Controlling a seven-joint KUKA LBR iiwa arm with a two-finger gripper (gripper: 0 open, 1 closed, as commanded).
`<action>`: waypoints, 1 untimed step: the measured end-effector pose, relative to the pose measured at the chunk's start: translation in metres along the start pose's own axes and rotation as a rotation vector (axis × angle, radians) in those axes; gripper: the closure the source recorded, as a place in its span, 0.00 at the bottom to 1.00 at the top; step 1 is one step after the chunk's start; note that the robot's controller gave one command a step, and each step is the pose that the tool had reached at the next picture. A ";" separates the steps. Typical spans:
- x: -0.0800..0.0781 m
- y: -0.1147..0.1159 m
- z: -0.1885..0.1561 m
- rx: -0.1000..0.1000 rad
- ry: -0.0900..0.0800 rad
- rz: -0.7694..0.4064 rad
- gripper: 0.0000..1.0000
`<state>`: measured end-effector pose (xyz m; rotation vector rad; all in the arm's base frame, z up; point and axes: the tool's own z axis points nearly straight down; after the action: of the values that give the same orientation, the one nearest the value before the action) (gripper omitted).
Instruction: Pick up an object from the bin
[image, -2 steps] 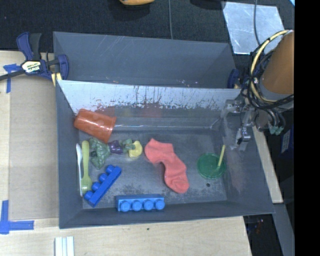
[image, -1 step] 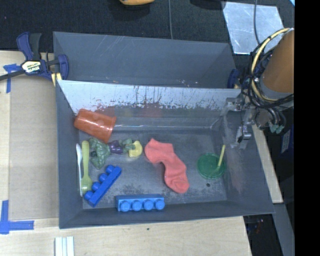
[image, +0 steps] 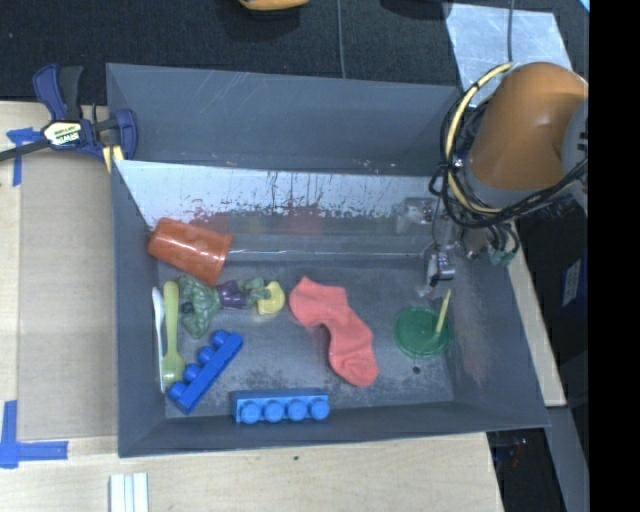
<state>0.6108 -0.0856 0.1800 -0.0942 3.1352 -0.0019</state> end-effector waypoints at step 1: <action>-0.005 0.016 0.004 0.001 -0.005 -0.018 0.00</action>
Offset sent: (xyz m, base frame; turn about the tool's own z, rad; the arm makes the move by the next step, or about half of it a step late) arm 0.0056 0.0831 -0.1073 -0.1816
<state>0.6144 -0.0694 0.1765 -0.1218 3.1297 -0.0035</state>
